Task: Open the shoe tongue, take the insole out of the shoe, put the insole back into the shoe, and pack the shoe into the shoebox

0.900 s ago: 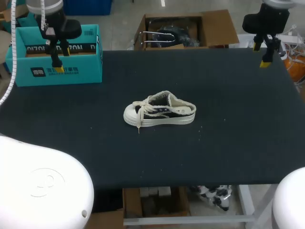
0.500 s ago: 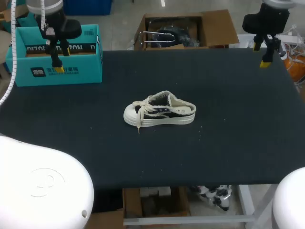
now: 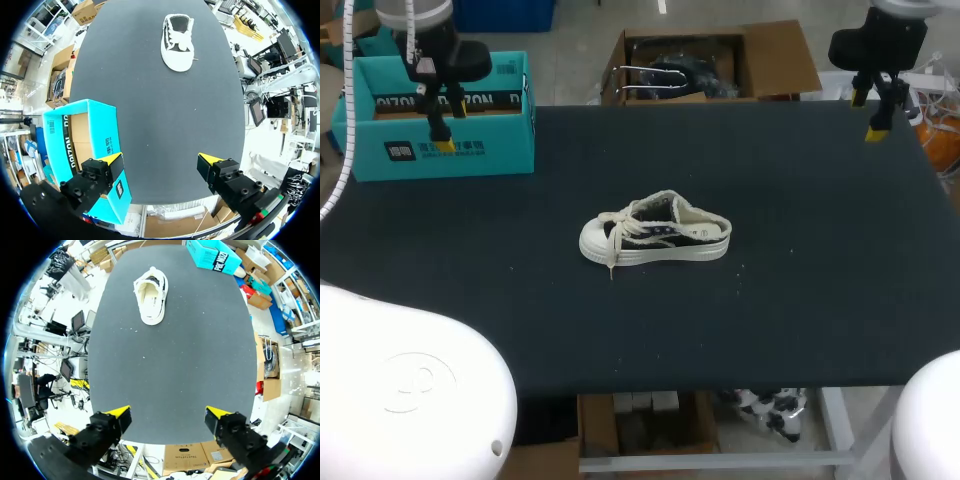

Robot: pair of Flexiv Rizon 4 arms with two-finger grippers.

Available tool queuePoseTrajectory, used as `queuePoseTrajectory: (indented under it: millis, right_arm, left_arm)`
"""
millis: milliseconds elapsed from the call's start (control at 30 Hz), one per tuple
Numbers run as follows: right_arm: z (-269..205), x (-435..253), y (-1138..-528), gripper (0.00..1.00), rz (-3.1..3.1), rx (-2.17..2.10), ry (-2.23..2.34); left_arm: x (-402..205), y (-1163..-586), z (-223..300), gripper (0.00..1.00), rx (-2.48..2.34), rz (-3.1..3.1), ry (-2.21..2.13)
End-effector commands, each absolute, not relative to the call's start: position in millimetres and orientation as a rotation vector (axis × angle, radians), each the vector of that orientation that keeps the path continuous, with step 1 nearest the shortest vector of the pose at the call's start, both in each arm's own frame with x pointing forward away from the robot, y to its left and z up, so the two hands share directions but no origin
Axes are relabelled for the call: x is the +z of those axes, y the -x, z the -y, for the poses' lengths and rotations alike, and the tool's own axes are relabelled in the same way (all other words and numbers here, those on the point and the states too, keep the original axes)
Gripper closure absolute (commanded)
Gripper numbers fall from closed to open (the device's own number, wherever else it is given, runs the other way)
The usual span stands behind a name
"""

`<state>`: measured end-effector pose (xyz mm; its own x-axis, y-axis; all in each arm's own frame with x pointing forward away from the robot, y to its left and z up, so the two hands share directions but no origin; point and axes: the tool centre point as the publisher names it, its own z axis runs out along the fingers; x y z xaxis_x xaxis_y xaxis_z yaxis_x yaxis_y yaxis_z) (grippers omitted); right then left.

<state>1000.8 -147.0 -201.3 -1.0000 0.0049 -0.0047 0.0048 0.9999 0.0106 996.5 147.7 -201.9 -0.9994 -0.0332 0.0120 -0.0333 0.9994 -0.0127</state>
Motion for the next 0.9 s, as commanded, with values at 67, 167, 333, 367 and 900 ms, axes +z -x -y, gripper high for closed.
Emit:
queuePoseTrajectory:
  millis: [67,167,333,367,900]
  right_arm:
    - [132,-215,-992,0.0,-3.124,0.155,-0.036]
    - [120,-229,-986,0.0,-3.129,0.229,-0.092]
    - [93,-254,-971,0.0,-3.097,0.454,-0.102]
    - [88,-259,-969,0.0,-3.096,0.481,-0.137]
    - [32,-304,-953,0.0,-3.055,0.816,-0.131]
  left_arm:
    - [-208,-992,-140,0.0,0.002,3.07,-0.286]
    - [-213,-986,-134,0.0,0.0,2.997,-0.471]
    - [-219,-974,-125,0.0,0.045,2.819,-0.812]
    - [-220,-971,-123,0.0,0.055,2.787,-0.861]
    - [-250,-947,-93,0.0,-0.045,2.67,-1.47]
